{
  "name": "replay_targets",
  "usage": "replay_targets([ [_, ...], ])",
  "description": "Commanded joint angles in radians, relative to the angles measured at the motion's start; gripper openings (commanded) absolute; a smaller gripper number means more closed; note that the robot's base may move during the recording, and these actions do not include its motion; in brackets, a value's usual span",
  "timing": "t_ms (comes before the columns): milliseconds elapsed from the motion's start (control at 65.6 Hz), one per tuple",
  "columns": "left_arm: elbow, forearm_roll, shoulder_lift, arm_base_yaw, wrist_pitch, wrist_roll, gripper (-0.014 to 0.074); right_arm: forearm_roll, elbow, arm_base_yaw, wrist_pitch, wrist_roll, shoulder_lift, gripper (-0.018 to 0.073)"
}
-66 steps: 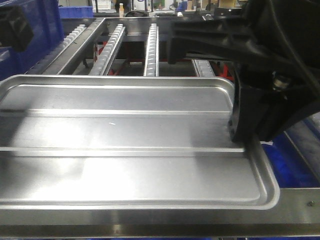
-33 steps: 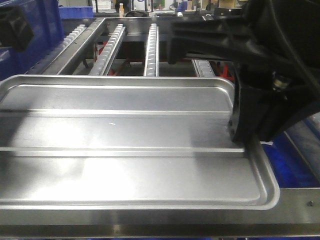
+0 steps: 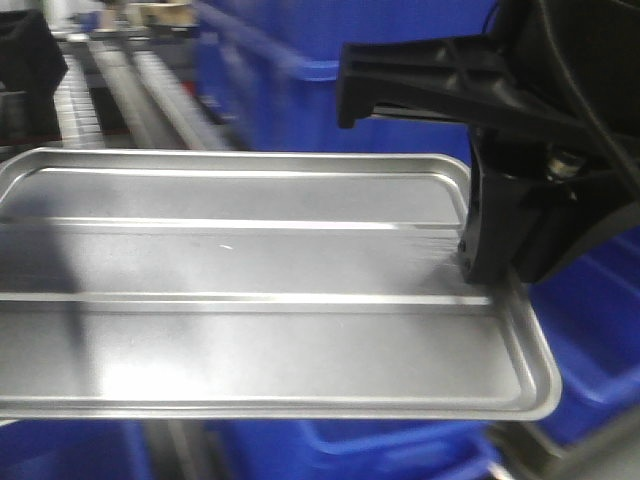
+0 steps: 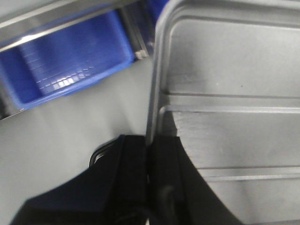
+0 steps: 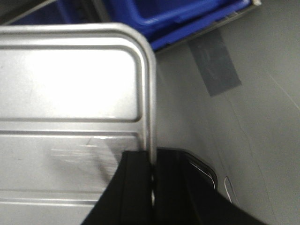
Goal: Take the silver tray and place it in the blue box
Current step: 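Hold the tray level with both grippers while the base turns away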
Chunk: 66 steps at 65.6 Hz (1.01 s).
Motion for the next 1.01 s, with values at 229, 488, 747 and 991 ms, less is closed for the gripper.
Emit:
replay_targets([
  [229,-0.026,0.035,-0.017,-0.005,0.007,-0.013,-0.0104,-0.048,-0.024,-0.001,0.016,0.001,-0.033,0.0057],
  [488,-0.026,0.035,-0.017,-0.005,0.007,-0.013,-0.0104,-0.048,-0.024,-0.001,0.016,0.001,-0.033,0.0057],
  [747,-0.026,0.035,-0.017,-0.005,0.007,-0.013,-0.0104,-0.048,-0.024,-0.001,0.016,0.001,-0.033,0.0057],
  [991,-0.026,0.035,-0.017,-0.005,0.007,-0.013,-0.0104,-0.048,-0.024,-0.001,0.017,0.001,-0.033,0.0057],
])
